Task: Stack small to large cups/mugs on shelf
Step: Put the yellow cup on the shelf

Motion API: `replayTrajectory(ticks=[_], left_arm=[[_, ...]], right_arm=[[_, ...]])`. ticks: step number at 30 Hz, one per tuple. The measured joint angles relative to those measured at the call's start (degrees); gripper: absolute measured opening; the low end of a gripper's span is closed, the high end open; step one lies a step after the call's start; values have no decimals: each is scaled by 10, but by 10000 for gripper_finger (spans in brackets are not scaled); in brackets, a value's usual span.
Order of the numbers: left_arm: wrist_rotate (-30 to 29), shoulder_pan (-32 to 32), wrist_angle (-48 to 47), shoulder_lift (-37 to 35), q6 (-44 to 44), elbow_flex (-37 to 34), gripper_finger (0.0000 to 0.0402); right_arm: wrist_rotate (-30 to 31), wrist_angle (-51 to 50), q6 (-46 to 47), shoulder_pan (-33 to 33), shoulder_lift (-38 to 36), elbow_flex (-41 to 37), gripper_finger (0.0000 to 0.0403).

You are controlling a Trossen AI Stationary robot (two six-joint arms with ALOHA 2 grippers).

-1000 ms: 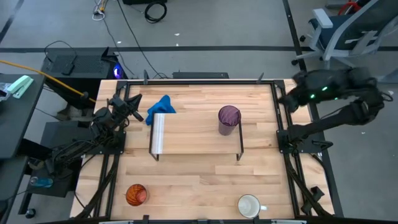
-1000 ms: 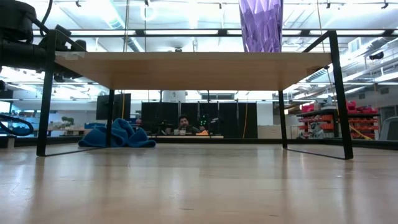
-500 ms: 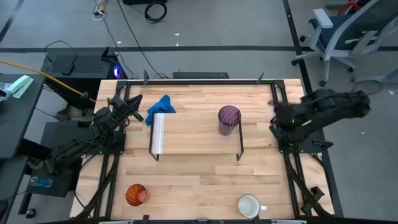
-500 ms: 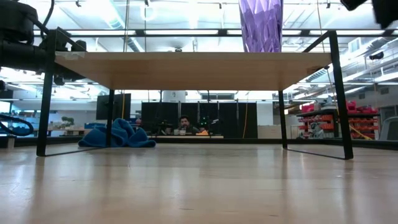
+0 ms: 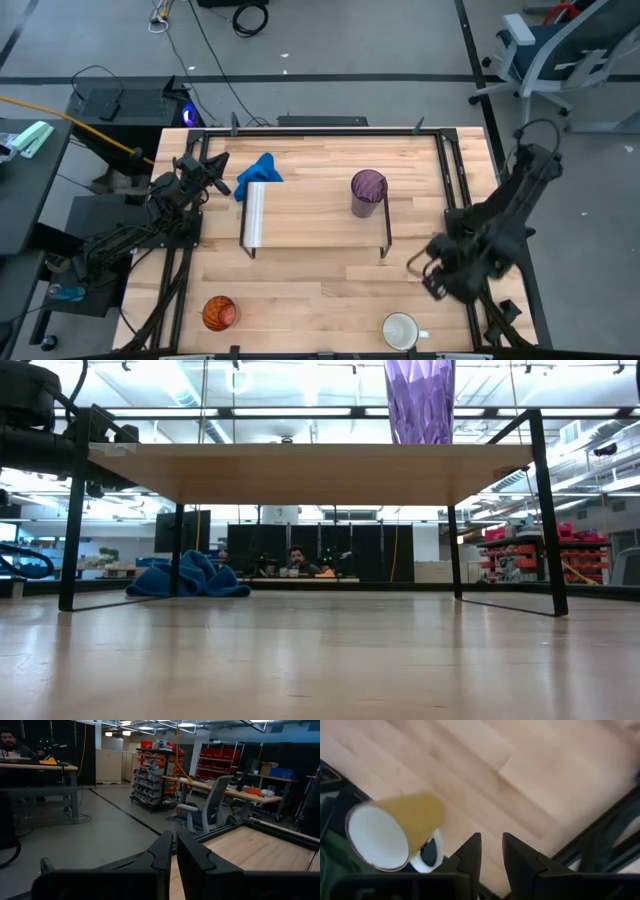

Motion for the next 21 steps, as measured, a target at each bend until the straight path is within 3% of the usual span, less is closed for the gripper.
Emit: replayTrajectory(ticks=[6,14,21], left_arm=[[0,0,0,0,0,0,31],[0,0,0,0,0,0,26],[0,0,-1,0,-1,0,35]], right_arm=[[1,22,43,44,92,56,85],[84,15,-42,43,175,150,85],[22,-10,11,73,224,151,85]])
